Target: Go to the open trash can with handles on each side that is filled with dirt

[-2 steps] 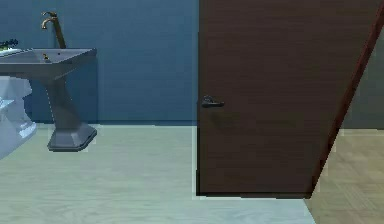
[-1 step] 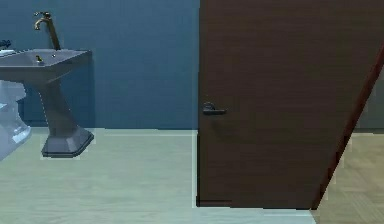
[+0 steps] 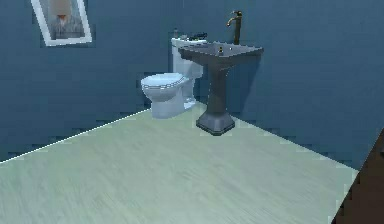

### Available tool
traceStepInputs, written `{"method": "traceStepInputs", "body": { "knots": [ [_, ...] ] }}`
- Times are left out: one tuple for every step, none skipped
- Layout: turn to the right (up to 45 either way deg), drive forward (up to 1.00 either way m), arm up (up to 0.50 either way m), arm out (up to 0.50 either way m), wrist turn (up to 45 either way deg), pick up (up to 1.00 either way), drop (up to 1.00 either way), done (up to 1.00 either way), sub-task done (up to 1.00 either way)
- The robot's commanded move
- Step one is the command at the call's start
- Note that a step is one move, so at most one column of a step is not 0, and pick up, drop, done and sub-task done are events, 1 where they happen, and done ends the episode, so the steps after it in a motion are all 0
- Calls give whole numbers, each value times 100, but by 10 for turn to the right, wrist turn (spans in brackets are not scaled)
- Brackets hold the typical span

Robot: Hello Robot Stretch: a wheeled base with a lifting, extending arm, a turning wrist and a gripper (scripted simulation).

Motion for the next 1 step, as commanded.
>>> {"method": "traceStepInputs", "body": {
  "knots": [
    [-240,0,0,0,0,0,0,0,0]
  ]
}}
